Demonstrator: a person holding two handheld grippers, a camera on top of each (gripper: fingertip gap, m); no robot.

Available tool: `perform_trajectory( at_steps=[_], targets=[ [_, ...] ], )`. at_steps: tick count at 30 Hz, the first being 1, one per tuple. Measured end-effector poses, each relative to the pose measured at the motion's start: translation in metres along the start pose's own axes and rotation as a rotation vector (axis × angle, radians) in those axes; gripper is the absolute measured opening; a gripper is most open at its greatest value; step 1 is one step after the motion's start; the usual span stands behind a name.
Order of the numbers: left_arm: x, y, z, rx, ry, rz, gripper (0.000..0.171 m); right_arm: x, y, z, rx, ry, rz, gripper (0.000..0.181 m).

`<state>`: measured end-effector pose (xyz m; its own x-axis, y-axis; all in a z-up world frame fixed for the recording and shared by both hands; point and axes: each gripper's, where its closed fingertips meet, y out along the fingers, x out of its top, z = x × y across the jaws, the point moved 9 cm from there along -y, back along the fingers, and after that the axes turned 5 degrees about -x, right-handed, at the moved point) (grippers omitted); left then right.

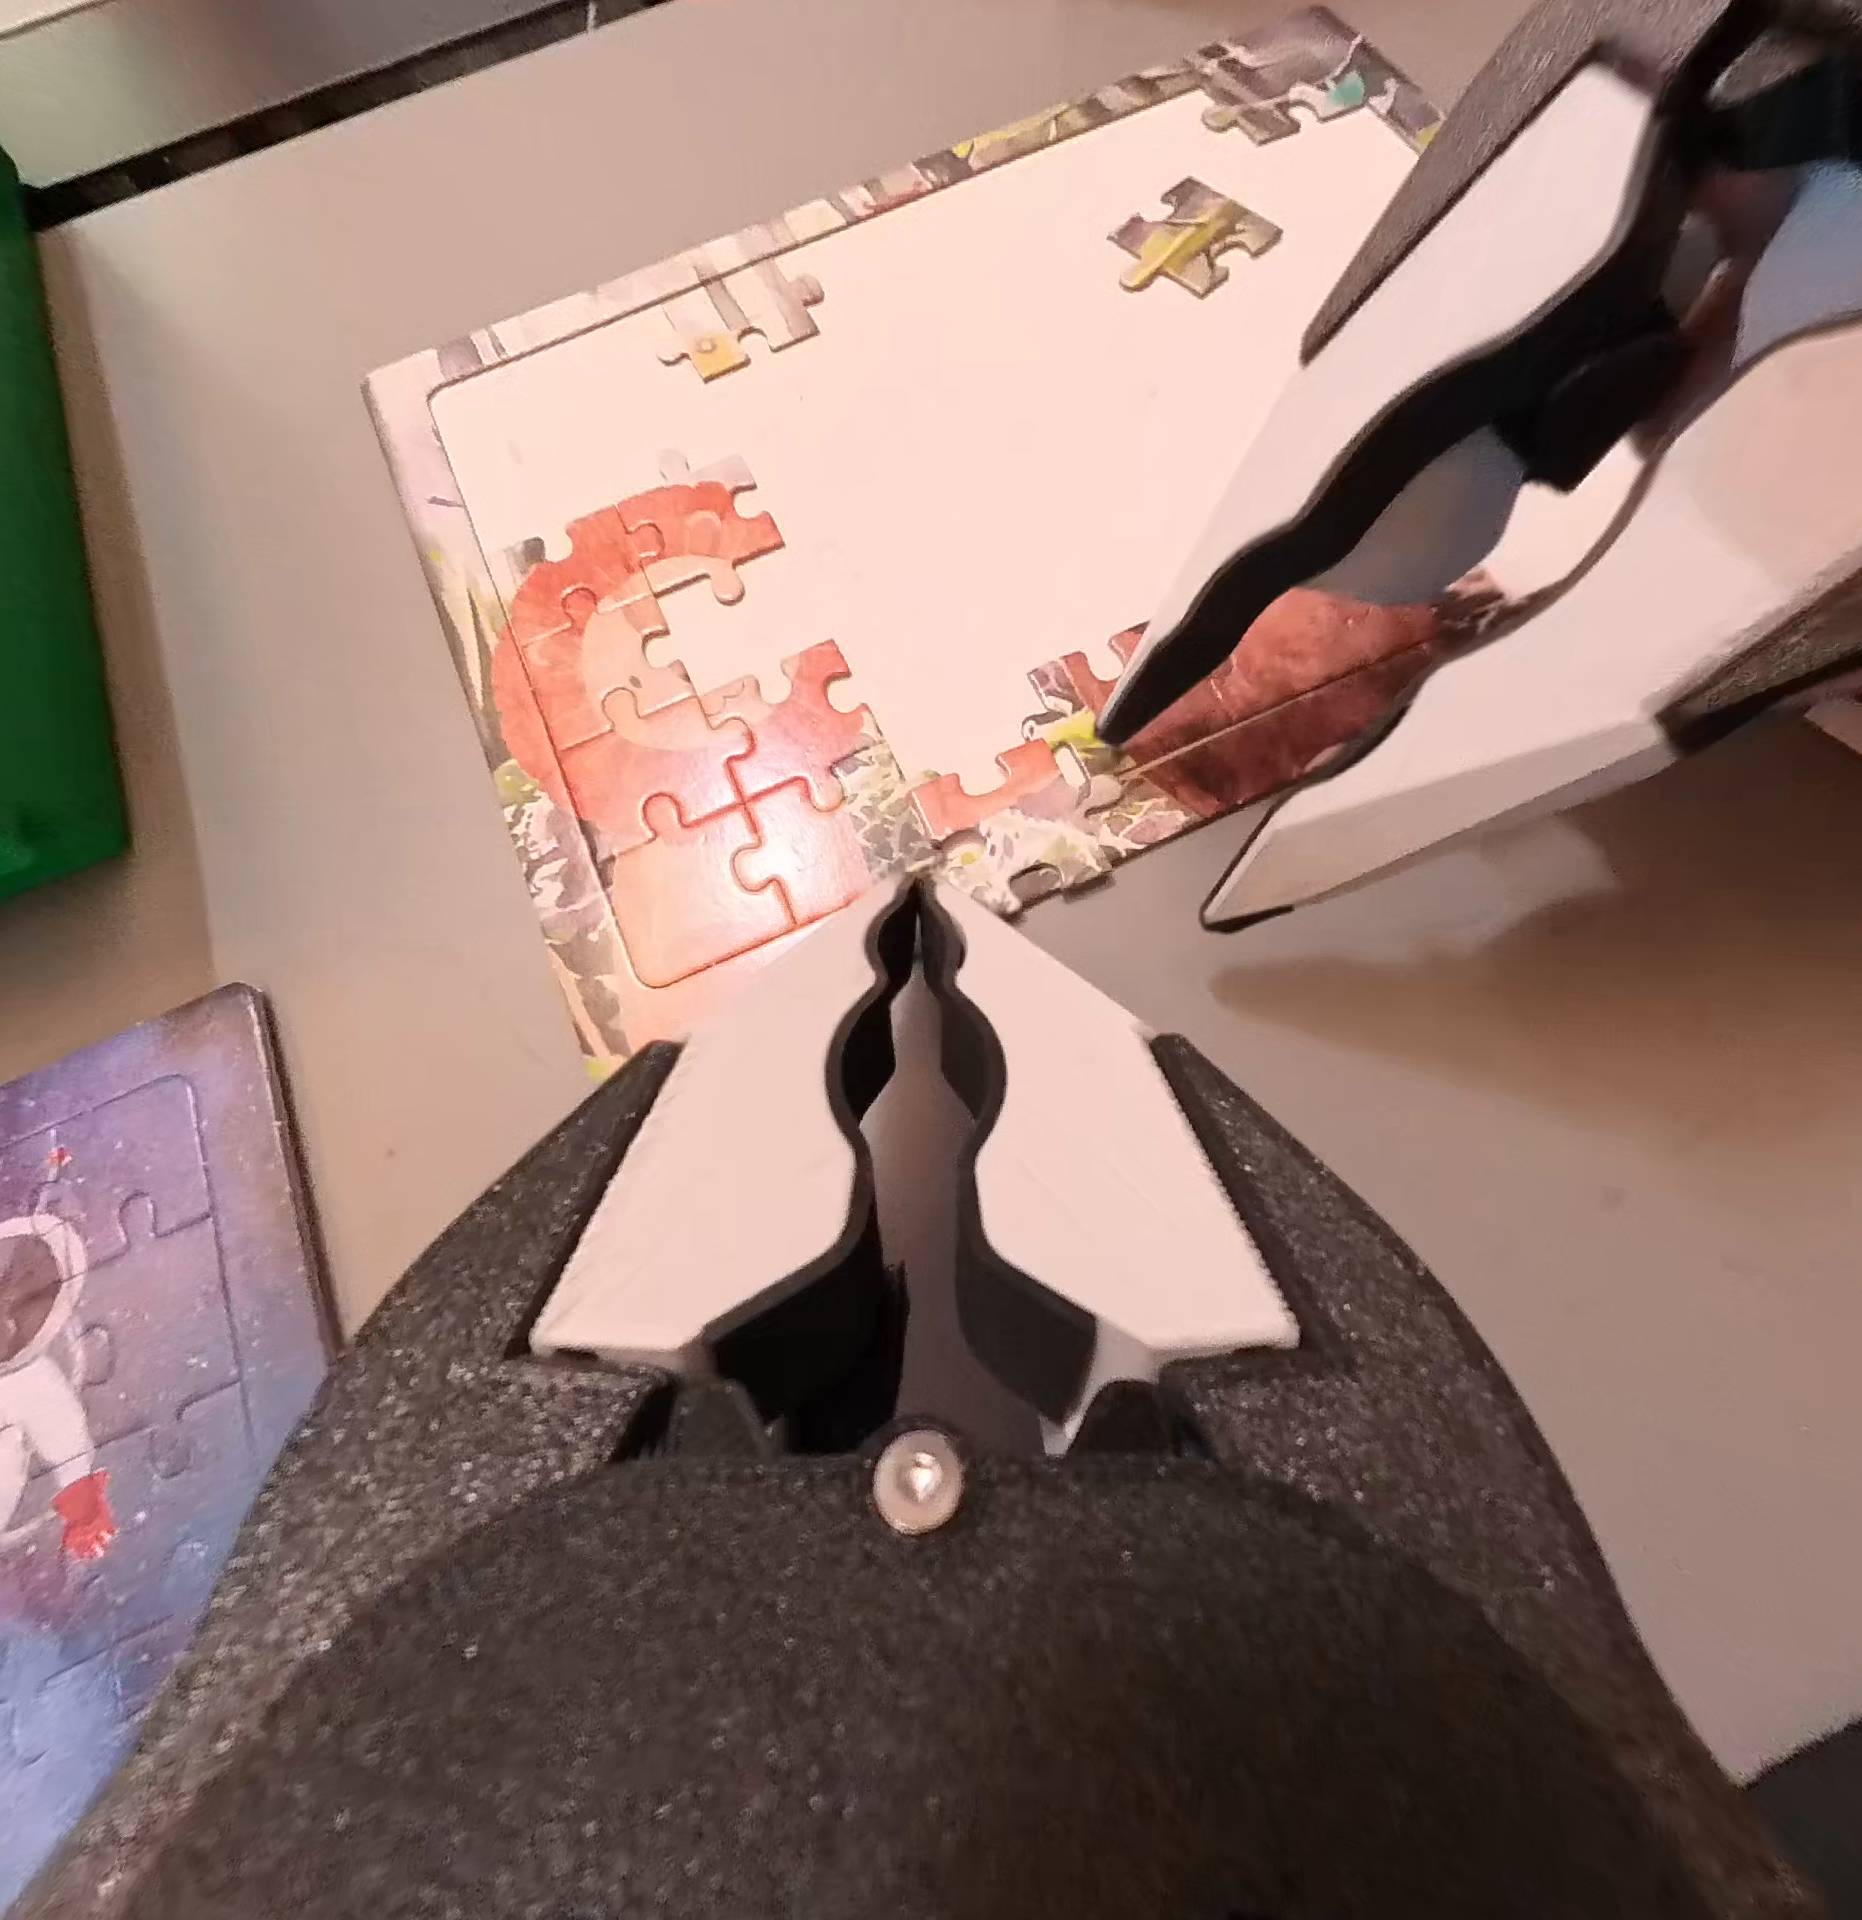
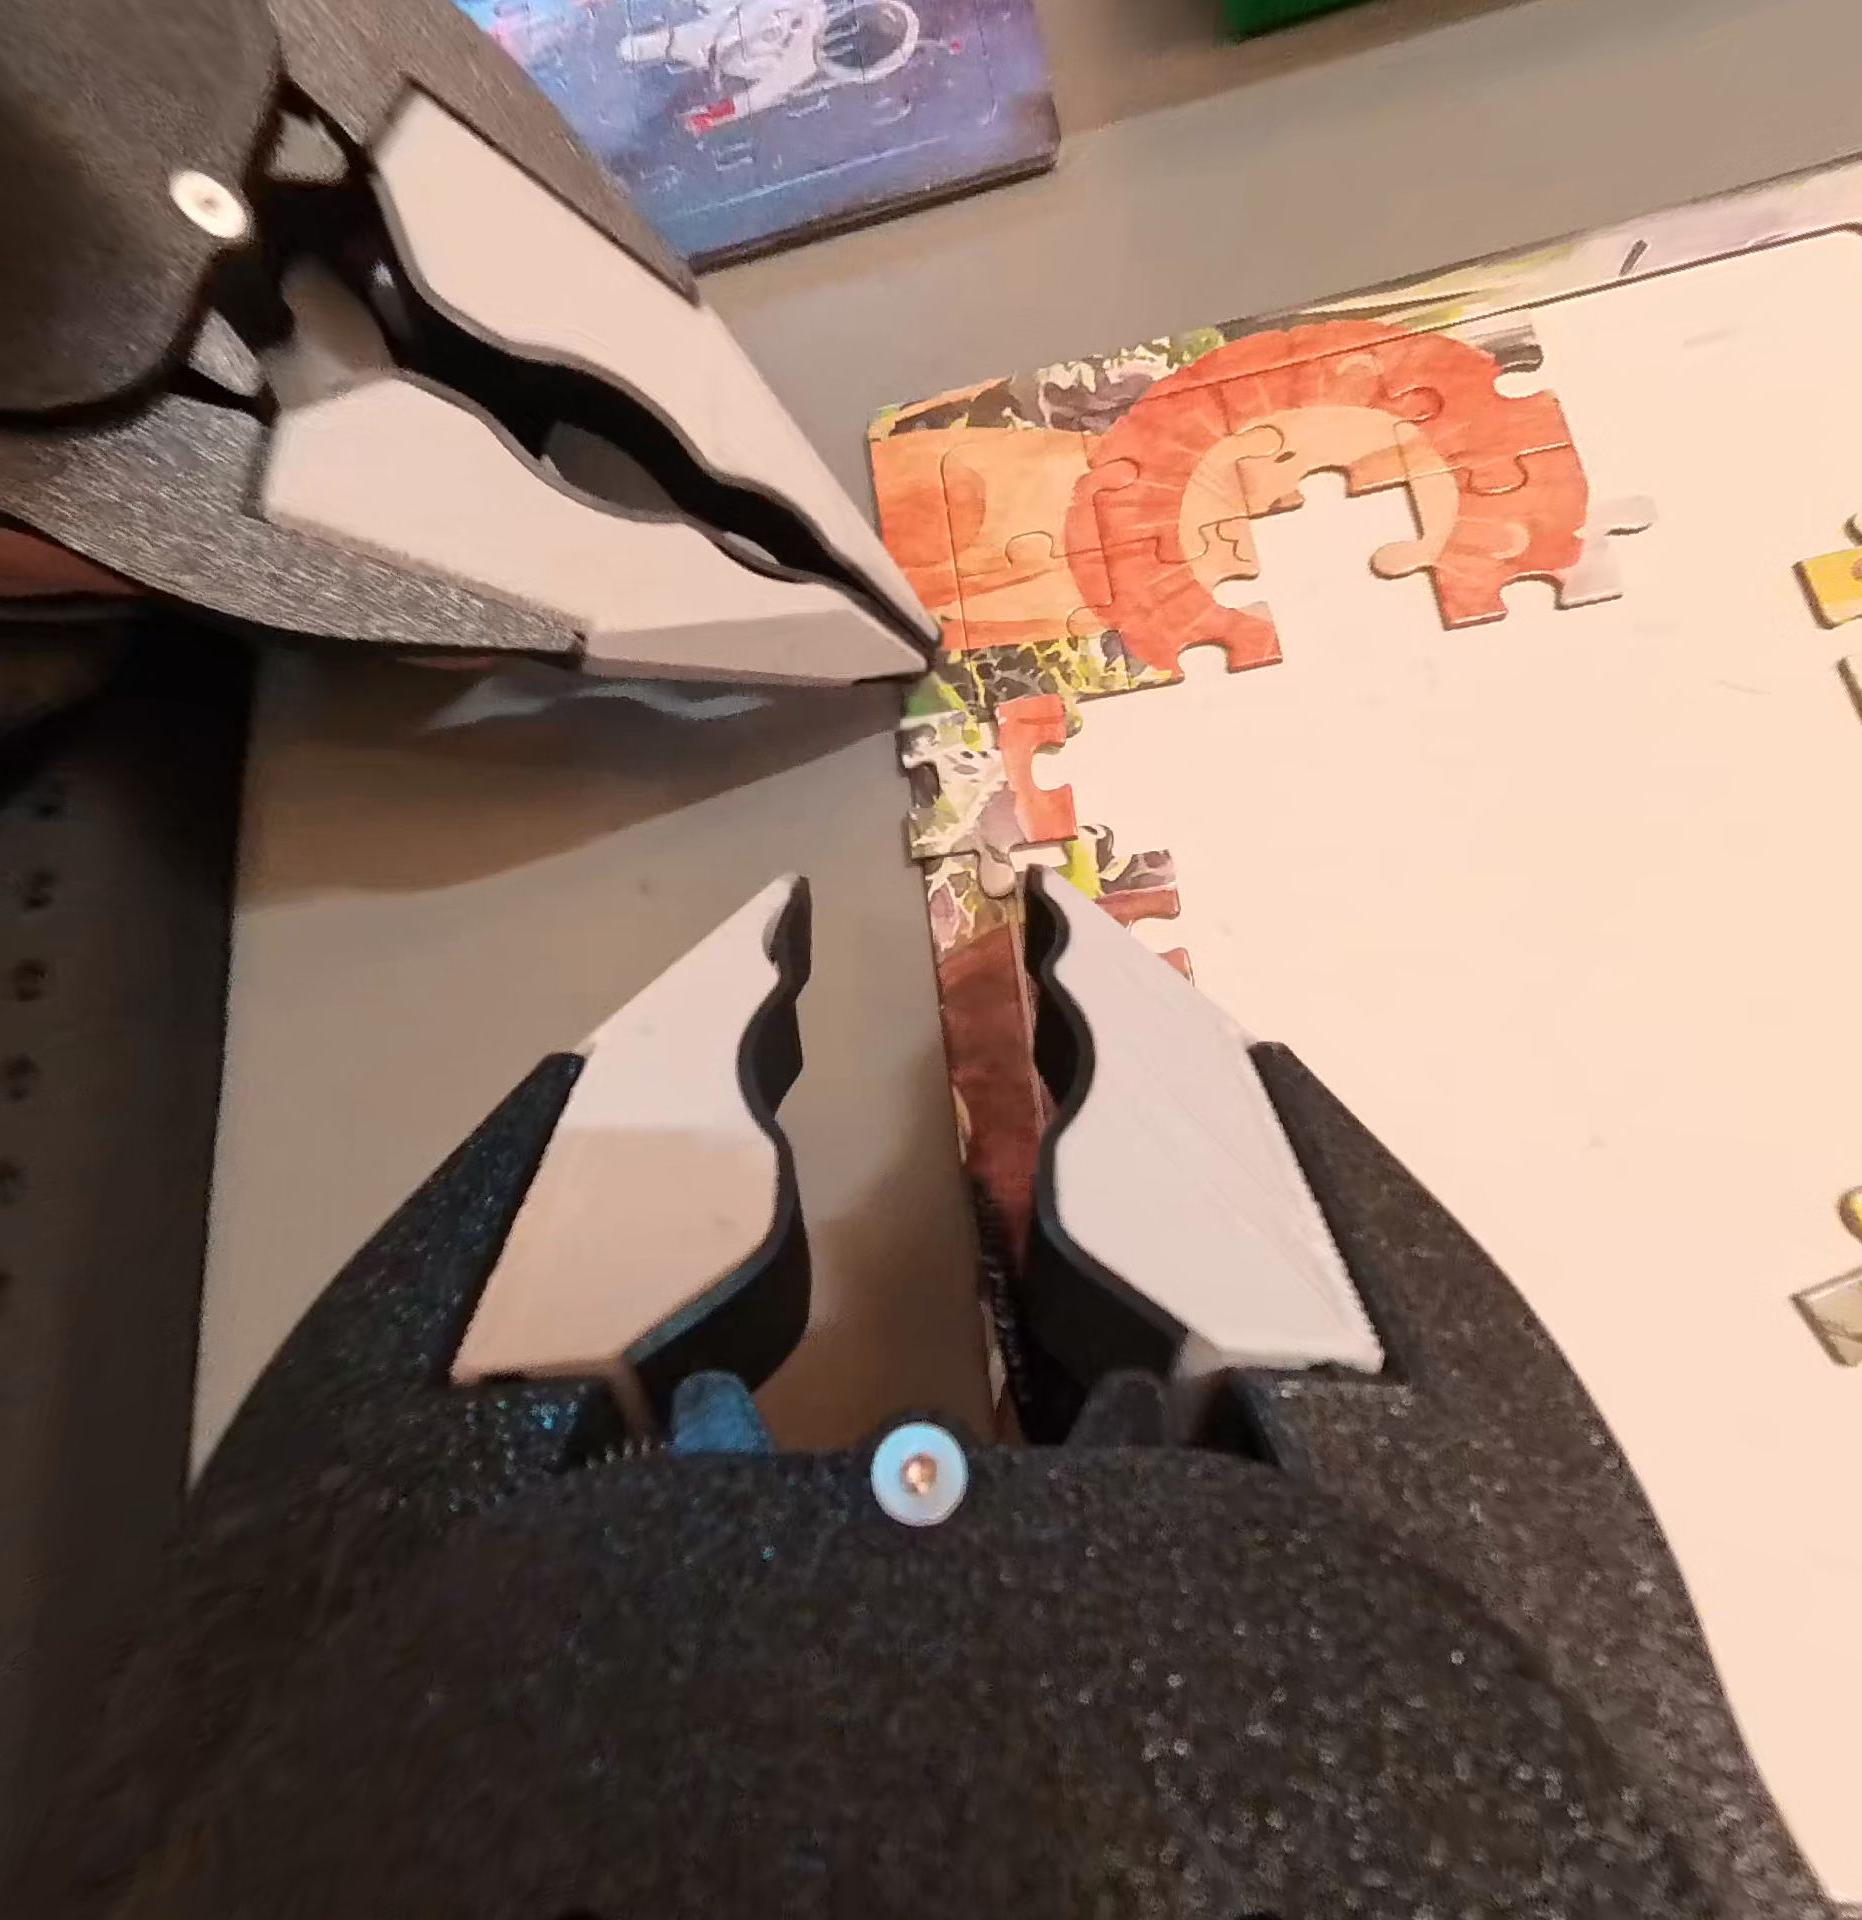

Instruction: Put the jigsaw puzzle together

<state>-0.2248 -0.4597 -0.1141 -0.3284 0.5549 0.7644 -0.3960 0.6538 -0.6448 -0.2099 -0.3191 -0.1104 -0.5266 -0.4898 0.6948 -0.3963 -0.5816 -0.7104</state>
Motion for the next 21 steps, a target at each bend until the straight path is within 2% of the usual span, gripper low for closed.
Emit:
perform_trajectory(
  at_steps=[4,7,13,21],
  targets=[
    [0.002,-0.009,0.003,-0.004,-0.026,-0.043,0.0,0.001,0.007,0.003,-0.031,-0.039,0.019,0.039],
    [-0.005,-0.004,0.002,-0.055,-0.035,0.008,0.0,0.002,0.009,0.003,-0.077,-0.071,0.025,0.032],
    [-0.005,0.001,-0.002,-0.063,-0.009,0.039,0.0,0.003,0.012,0.003,-0.091,-0.072,0.034,0.021],
    [-0.004,0.003,-0.001,-0.053,-0.014,0.035,0.0,0.002,0.01,0.009,-0.052,-0.074,0.045,0.025]
  ],
)
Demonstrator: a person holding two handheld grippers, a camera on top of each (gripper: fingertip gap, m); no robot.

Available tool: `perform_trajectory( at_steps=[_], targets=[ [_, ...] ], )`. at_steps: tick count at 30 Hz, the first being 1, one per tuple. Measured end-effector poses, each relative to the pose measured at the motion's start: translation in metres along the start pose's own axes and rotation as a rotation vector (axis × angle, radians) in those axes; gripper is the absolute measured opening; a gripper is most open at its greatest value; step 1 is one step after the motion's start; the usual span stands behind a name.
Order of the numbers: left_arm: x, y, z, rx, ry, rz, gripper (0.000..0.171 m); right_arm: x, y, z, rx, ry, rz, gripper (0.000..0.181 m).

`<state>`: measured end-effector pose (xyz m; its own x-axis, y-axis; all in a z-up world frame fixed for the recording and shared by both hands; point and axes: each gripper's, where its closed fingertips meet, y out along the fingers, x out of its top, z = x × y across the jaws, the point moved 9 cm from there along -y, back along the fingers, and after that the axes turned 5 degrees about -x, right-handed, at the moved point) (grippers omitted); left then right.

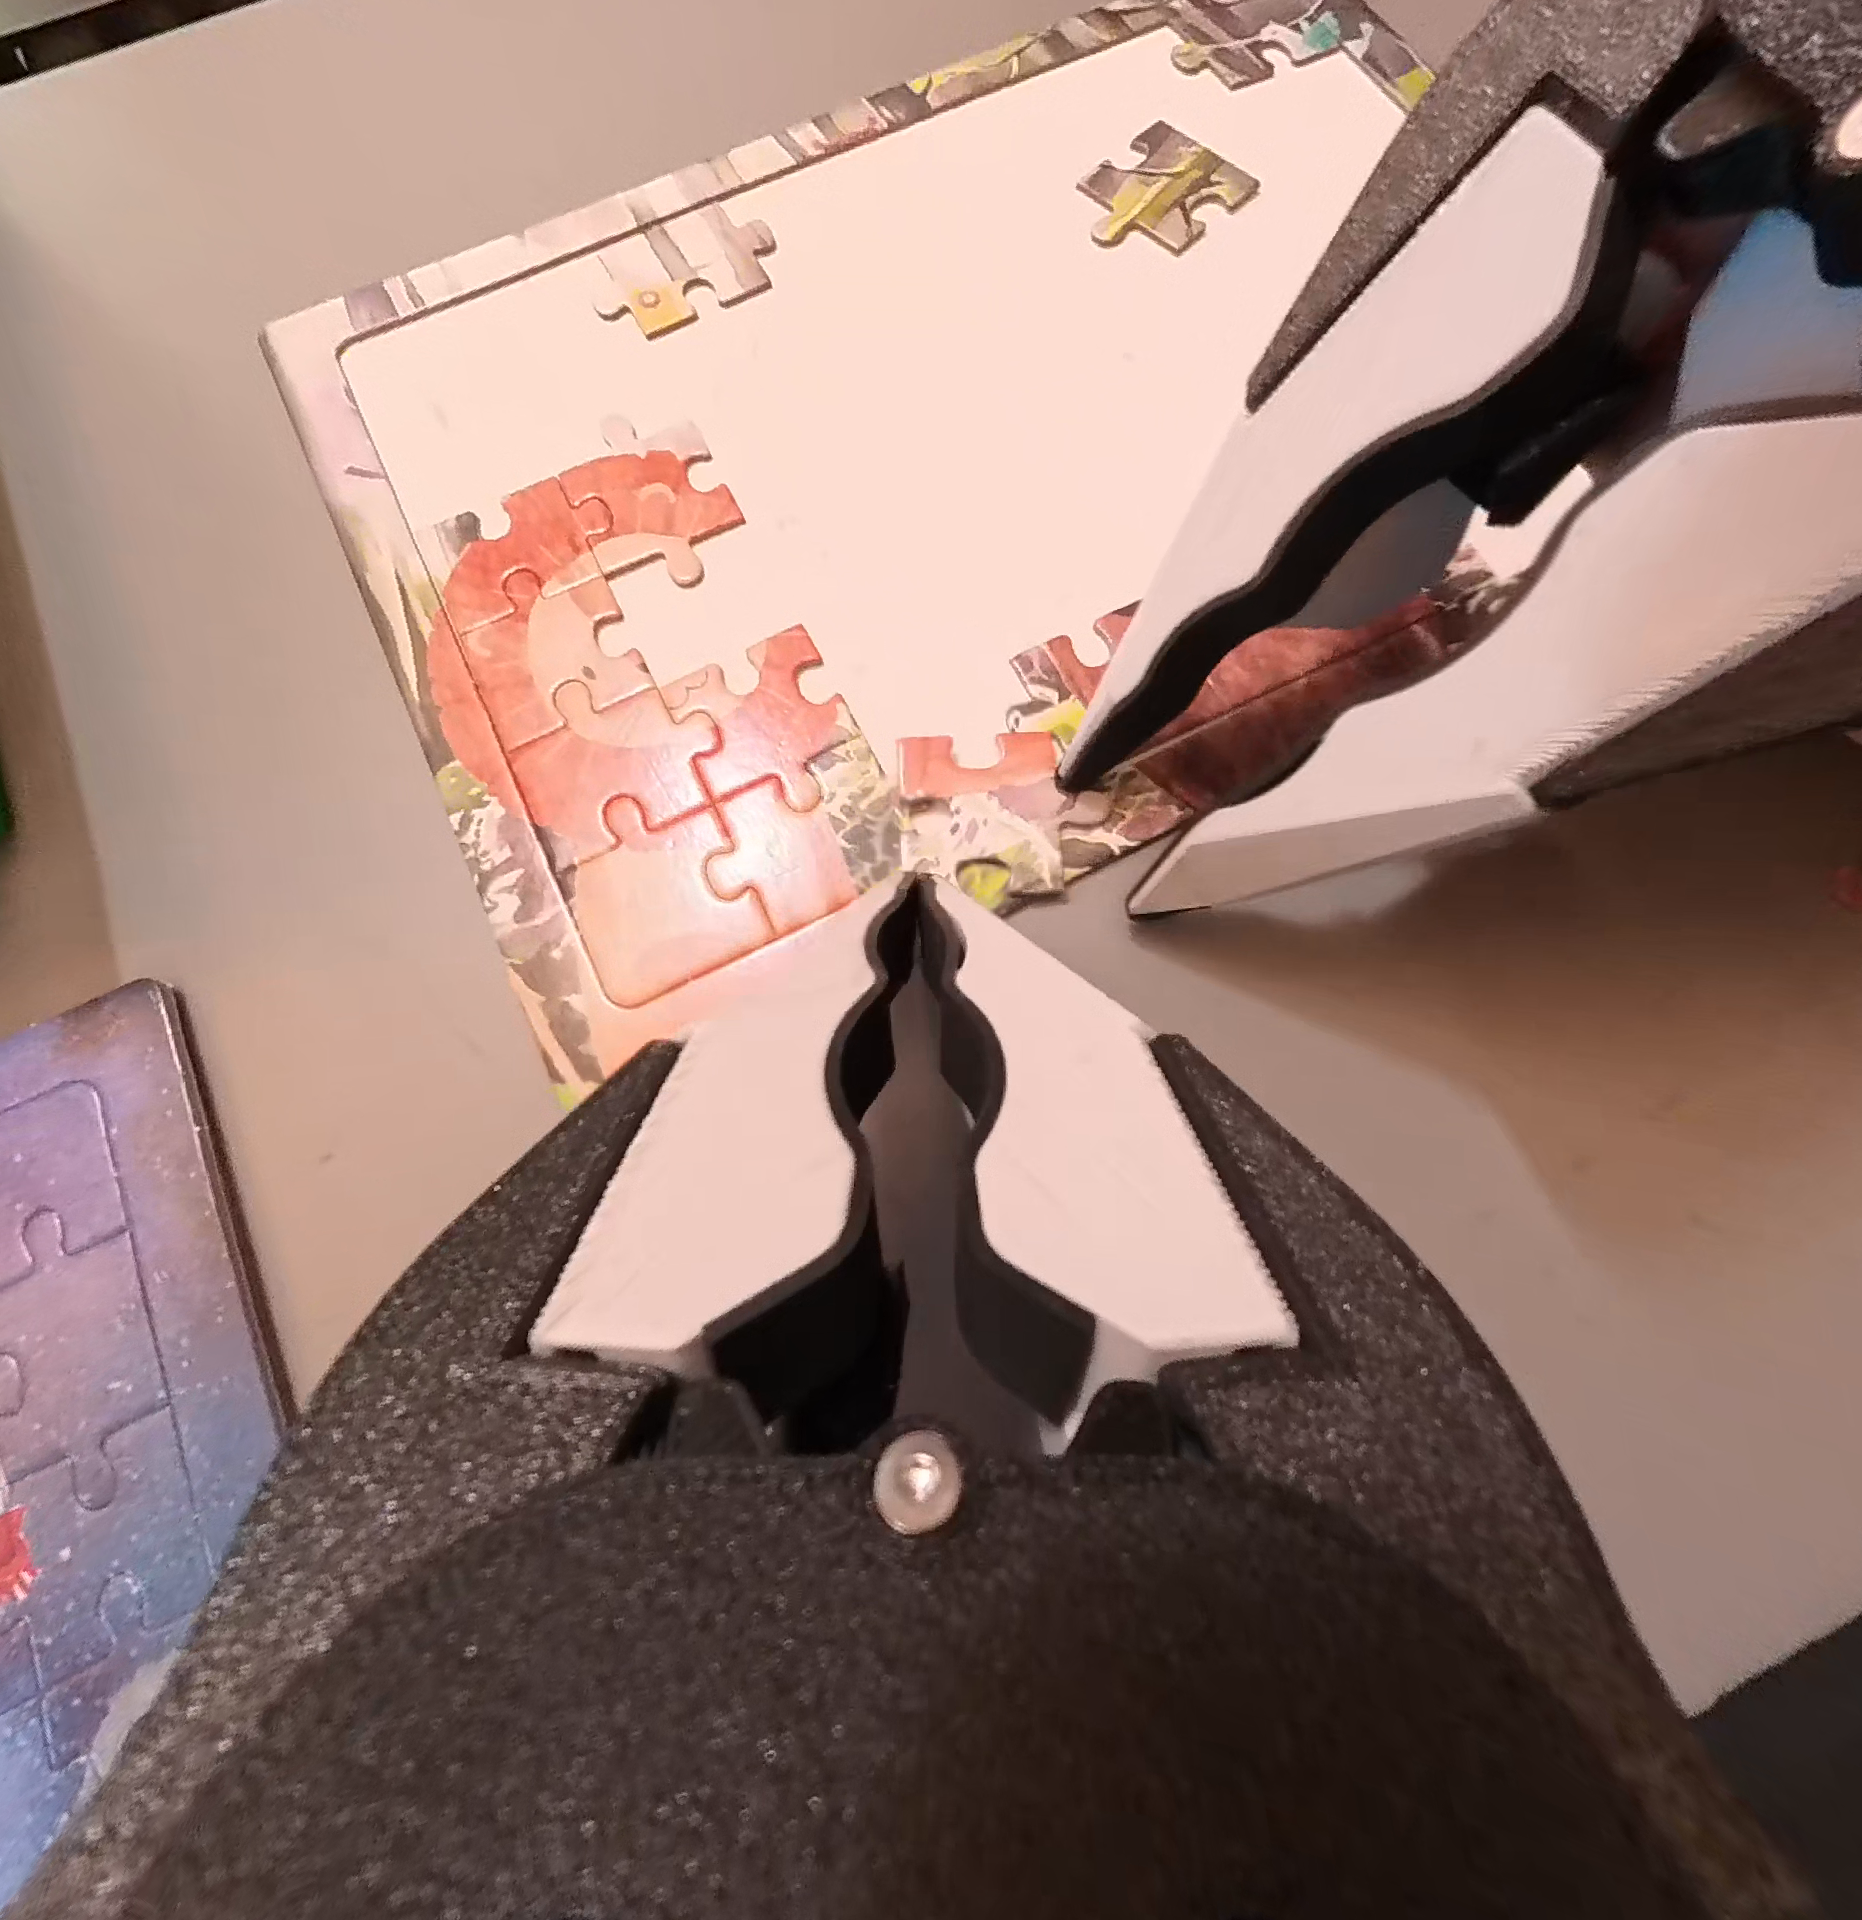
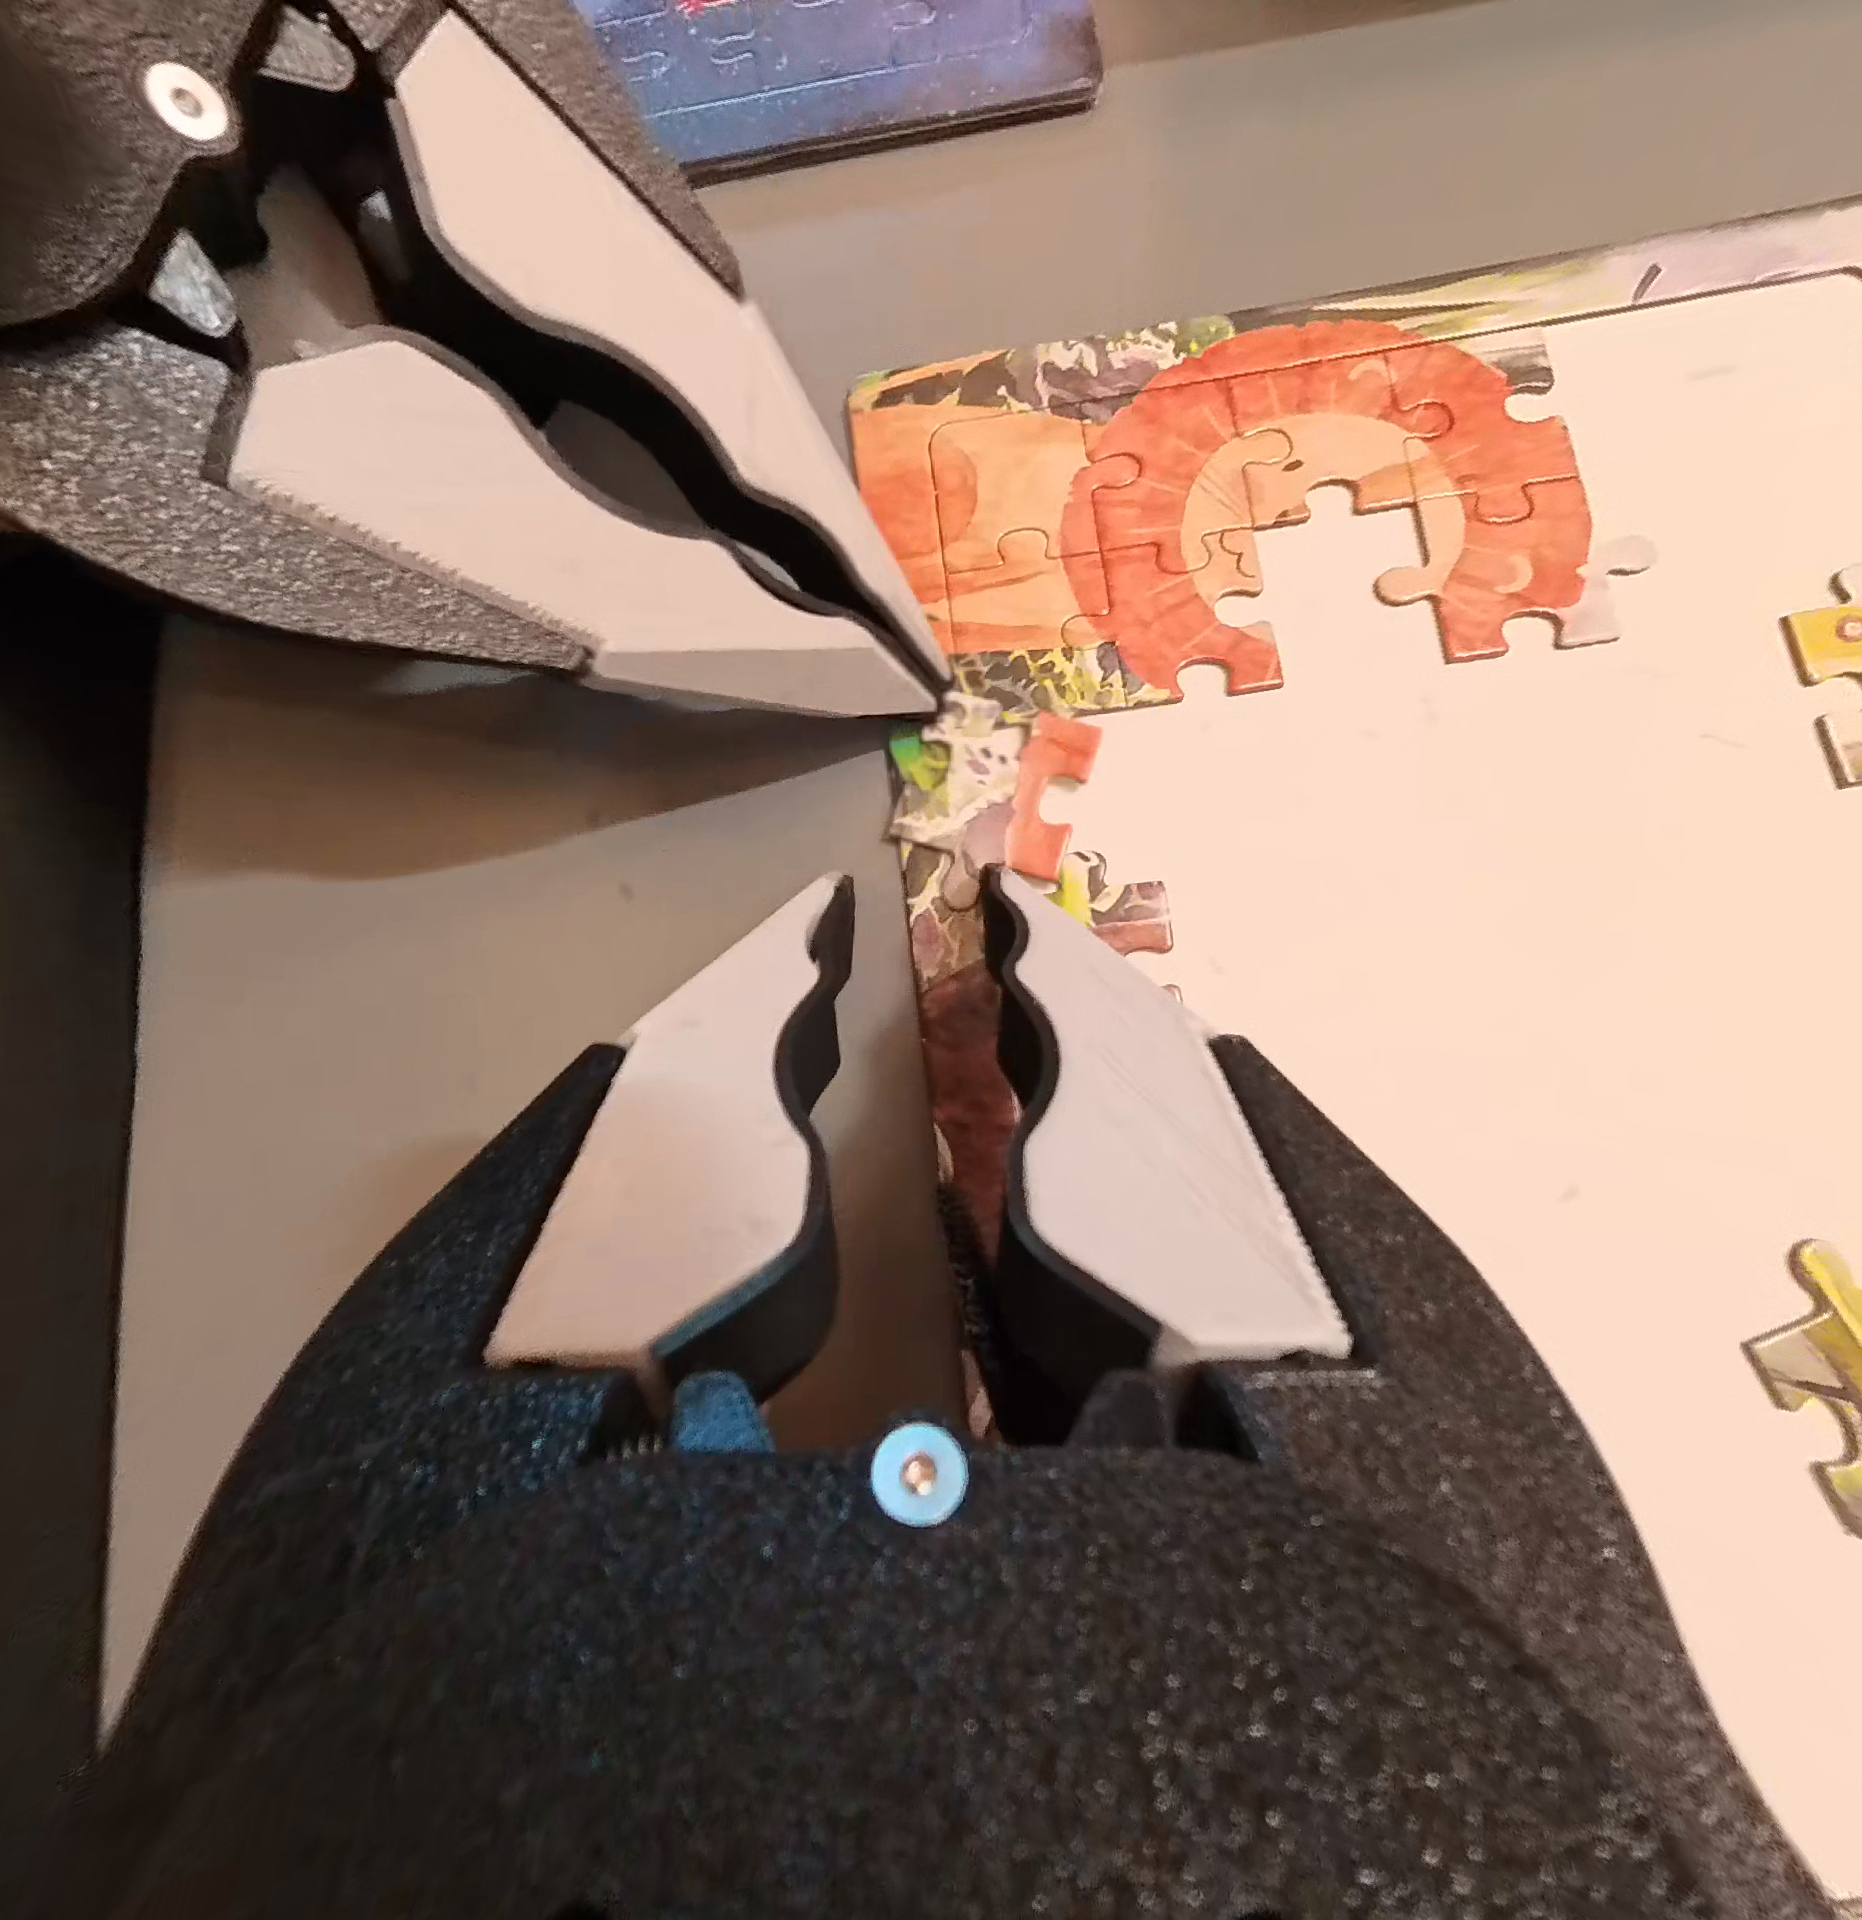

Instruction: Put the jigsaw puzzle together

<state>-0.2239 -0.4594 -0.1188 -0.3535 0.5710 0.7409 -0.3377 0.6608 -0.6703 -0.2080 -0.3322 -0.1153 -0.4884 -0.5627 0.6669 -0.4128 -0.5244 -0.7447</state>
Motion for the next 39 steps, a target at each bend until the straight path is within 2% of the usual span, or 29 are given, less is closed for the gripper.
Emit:
perform_trajectory(
  at_steps=[30,35,39],
  targets=[
    [0.008,0.006,0.01,0.02,0.02,0.011,0.0,0.002,-0.001,0.009,0.024,-0.033,0.006,0.024],
    [0.012,0.007,0.018,0.027,0.023,-0.01,0.011,0.002,-0.002,0.01,0.046,-0.018,0.003,0.024],
    [0.012,0.009,0.018,0.012,0.013,-0.005,0.012,0.002,0.0,0.015,0.075,-0.04,0.005,0.025]
  ],
)
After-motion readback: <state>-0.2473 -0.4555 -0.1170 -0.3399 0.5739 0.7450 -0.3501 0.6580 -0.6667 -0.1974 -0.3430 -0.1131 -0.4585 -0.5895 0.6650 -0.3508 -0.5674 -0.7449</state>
